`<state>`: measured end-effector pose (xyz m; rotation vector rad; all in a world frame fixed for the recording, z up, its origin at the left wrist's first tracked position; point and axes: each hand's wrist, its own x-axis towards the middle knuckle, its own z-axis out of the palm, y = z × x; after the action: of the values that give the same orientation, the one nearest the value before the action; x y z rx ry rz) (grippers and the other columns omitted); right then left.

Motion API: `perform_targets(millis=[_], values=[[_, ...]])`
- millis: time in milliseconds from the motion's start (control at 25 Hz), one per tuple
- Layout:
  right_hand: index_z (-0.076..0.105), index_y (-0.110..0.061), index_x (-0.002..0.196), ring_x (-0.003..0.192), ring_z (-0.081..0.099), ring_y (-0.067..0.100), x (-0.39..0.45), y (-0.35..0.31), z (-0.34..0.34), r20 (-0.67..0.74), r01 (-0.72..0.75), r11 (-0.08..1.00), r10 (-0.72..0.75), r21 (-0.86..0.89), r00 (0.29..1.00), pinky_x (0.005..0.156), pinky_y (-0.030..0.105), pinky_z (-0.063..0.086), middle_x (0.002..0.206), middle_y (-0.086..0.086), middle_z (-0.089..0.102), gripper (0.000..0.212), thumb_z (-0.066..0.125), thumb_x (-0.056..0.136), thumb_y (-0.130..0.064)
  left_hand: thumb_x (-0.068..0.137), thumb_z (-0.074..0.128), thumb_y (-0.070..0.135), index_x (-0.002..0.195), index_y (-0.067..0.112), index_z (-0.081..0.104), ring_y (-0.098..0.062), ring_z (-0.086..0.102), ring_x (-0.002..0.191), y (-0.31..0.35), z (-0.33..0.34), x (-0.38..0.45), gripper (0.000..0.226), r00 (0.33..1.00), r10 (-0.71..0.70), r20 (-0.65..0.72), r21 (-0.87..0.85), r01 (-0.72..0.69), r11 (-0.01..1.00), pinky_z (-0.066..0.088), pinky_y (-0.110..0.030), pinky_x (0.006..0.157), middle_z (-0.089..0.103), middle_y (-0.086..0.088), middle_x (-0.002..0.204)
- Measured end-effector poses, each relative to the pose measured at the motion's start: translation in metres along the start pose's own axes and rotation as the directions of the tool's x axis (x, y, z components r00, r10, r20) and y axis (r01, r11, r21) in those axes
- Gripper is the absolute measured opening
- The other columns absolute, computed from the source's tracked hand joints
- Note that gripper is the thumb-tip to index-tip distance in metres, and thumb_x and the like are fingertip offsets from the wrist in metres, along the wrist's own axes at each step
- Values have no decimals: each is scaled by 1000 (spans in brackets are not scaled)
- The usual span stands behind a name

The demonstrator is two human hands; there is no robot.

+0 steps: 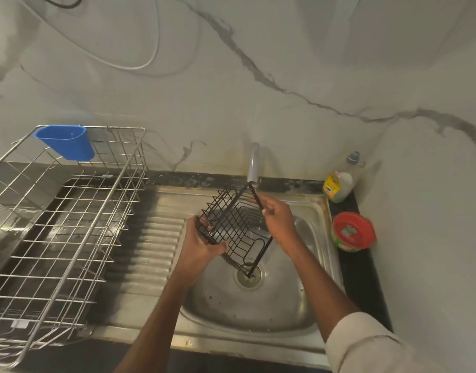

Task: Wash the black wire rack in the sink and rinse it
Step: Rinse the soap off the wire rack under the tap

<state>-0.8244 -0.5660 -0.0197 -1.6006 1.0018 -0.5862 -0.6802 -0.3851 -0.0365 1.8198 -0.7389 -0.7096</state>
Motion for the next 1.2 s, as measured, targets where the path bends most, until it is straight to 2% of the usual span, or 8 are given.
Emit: perform_targets(millis=[240, 360, 440, 520, 600, 760, 1000, 1200], values=[[68, -17, 135, 97, 60, -26, -30, 9, -31, -164, -25, 996, 39, 86, 986, 84, 1, 48, 126, -8, 71, 65, 49, 87, 22, 77, 89, -6, 137, 21, 48, -2, 68, 114, 11, 18, 5, 78, 990, 38, 134, -22, -35, 999, 60, -26, 96, 68, 3, 125], [71, -24, 131, 112, 65, -10, -40, 18, -35, -216, -26, 991, 55, 134, 975, 101, 20, 52, 123, -14, 73, 63, 51, 88, 18, 76, 91, -3, 139, 22, 47, -1, 64, 122, 13, 21, 12, 81, 976, 93, 195, 2, -95, 995, 54, -17, 100, 65, 5, 130], [72, -25, 126, 119, 66, 4, -47, 23, -34, -259, -43, 985, 87, 169, 962, 106, 31, 52, 121, -11, 74, 52, 54, 94, 11, 73, 94, 3, 142, 21, 46, -6, 63, 128, 10, 21, 15, 86, 967, 121, 226, 10, -127, 992, 50, -24, 109, 64, 4, 135], [70, -22, 129, 122, 65, 9, -57, 26, -32, -274, -87, 982, 131, 166, 953, 102, 25, 53, 124, -7, 73, 44, 53, 99, 6, 68, 96, 13, 144, 24, 45, -13, 62, 130, 5, 20, 18, 92, 968, 110, 225, 23, -119, 993, 49, -34, 113, 63, 5, 136], [65, -19, 136, 126, 61, 10, -65, 34, -26, -262, -158, 977, 191, 142, 946, 98, 19, 50, 132, -5, 69, 46, 51, 99, 4, 67, 96, 14, 143, 27, 46, -13, 63, 128, -1, 21, 13, 92, 970, 99, 221, 33, -109, 994, 52, -33, 109, 63, 6, 134], [57, -15, 144, 132, 56, 23, -74, 57, -4, -171, -368, 930, 366, 18, 915, 104, 37, 49, 139, 0, 61, 47, 48, 99, -2, 67, 100, 22, 133, 27, 45, -5, 61, 112, -5, 25, -3, 86, 989, 13, 150, 68, -23, 997, 52, -20, 93, 59, 8, 125], [58, -10, 130, 99, 64, 23, -97, 76, 39, 108, -736, 645, 732, 206, 672, 72, 36, 54, 116, 10, 69, 39, 65, 97, -30, 64, 98, 45, 119, 18, 43, -7, 56, 88, 8, 54, -34, 82, 979, -152, -140, 89, 165, 982, 45, -22, 68, 57, 3, 105], [53, -4, 131, 102, 61, 35, -99, 80, 45, -144, -734, 539, 834, 413, 532, 91, 48, 57, 117, 16, 62, 55, 73, 91, -37, 56, 95, 55, 117, 17, 42, -19, 60, 102, 16, 72, -39, 90, 923, -246, -295, -44, 244, 969, 54, -36, 85, 54, -3, 115]])
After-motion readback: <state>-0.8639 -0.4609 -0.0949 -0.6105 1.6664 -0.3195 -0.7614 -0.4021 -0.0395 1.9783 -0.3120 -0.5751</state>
